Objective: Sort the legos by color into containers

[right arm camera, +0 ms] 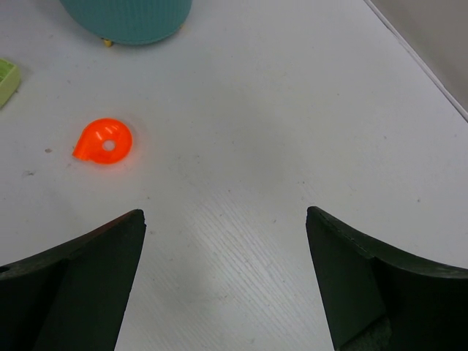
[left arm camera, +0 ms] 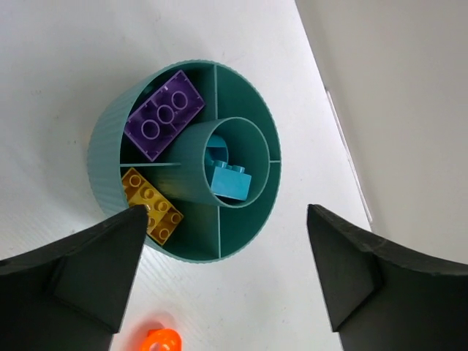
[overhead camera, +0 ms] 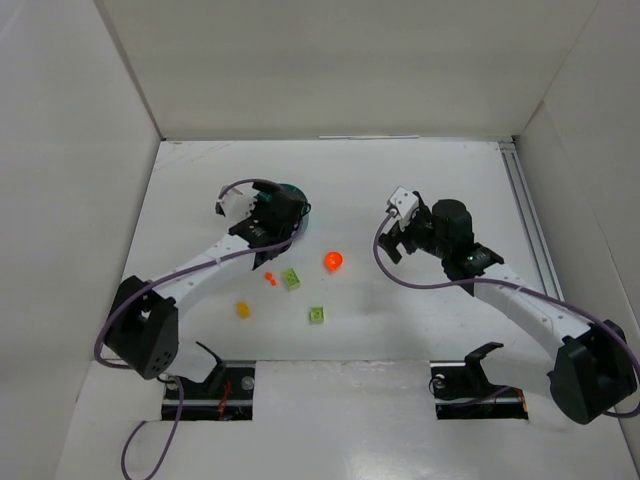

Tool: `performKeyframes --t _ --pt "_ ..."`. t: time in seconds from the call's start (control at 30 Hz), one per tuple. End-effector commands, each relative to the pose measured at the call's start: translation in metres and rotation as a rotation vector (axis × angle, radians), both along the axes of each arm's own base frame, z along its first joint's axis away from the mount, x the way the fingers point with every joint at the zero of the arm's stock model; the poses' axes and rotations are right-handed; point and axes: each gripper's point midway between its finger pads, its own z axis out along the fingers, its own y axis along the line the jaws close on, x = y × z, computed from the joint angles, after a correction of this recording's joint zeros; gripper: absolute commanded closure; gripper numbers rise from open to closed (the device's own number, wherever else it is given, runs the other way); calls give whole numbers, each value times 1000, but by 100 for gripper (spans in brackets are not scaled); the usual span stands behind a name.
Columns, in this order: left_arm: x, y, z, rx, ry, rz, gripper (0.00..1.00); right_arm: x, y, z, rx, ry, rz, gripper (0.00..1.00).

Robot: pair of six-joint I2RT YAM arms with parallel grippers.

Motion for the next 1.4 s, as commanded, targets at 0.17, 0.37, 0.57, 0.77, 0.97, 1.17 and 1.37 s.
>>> performKeyframes --t 0.17,0.37,0.57,0.77,0.97,1.17,1.37 --pt "-51 21 31 147 124 -183 0 -2 30 11 -5 -69 69 5" --pt "-137 53 -28 165 458 -234 8 -7 36 -7 5 -5 64 5" --pt "-204 80 -66 82 640 -164 24 -13 42 -31 6 49 84 5" --pt "-209 72 -88 53 673 -203 30 -14 48 -34 10 65 112 5" --pt "-205 77 -97 141 766 -156 31 -13 49 -32 15 57 112 5" --pt "-196 80 -108 215 825 -131 35 -11 46 -29 19 49 103 5" --pt "-194 86 -117 231 828 -115 47 -13 44 -29 19 49 103 5"
